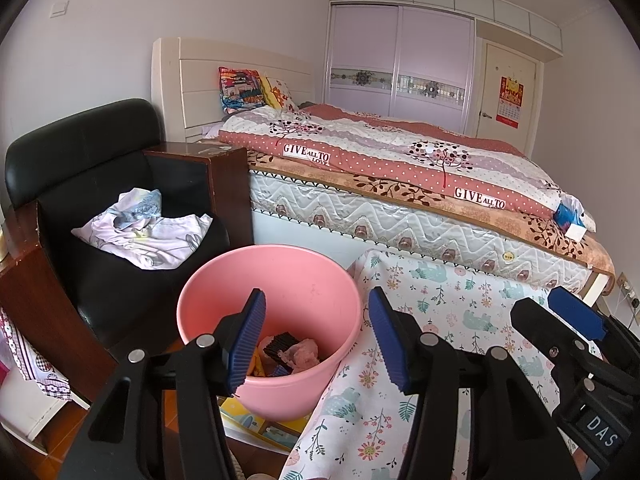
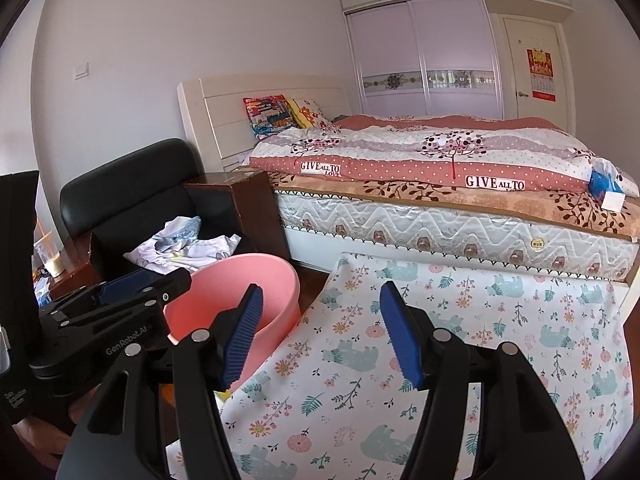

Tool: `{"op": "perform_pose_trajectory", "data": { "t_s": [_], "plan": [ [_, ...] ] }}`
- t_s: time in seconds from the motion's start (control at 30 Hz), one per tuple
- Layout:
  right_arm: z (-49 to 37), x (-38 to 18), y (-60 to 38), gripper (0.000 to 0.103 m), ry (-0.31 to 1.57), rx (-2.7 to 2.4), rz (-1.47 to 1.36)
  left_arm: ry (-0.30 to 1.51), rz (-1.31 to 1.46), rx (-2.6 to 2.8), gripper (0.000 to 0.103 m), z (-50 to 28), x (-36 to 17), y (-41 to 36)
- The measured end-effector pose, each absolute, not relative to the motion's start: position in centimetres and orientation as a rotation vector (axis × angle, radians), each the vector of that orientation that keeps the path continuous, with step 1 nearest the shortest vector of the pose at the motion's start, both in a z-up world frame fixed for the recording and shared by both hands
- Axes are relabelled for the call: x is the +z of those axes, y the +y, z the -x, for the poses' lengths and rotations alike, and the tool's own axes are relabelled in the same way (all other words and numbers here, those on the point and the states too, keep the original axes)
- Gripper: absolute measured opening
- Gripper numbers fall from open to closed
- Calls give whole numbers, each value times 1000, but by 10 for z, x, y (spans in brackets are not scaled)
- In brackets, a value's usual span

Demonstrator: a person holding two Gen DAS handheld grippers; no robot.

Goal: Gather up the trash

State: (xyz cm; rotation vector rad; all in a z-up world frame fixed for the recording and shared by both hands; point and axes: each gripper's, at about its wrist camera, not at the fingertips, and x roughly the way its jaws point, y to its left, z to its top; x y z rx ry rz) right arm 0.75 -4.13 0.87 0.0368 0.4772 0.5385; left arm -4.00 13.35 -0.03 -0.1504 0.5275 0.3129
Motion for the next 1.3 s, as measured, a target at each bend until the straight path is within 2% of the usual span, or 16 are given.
{"op": "perform_pose_trajectory", "data": {
  "t_s": [1.3],
  "plan": [
    [-12, -3, -49, 61, 498, 524, -57, 546, 138, 291, 53, 31, -4, 134]
  ]
}}
